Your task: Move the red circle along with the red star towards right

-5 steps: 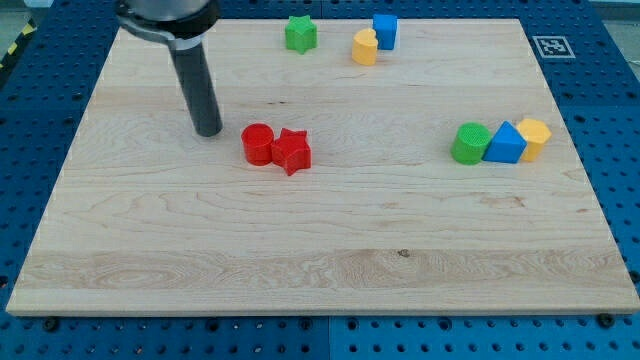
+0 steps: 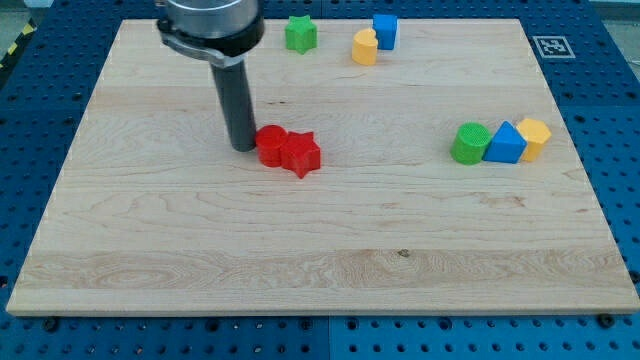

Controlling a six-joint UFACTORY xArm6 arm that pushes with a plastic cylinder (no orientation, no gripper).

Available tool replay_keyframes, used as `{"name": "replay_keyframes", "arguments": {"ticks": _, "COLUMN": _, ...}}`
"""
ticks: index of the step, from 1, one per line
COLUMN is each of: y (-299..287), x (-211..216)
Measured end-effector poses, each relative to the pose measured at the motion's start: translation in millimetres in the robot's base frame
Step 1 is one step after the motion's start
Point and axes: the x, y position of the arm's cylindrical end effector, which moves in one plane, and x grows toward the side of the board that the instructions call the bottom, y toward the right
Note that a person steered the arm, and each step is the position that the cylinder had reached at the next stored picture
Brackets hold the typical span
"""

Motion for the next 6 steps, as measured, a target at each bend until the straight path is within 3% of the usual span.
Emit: {"name": "replay_keyframes", "arguments": {"ticks": 6, "y": 136, "x": 74}}
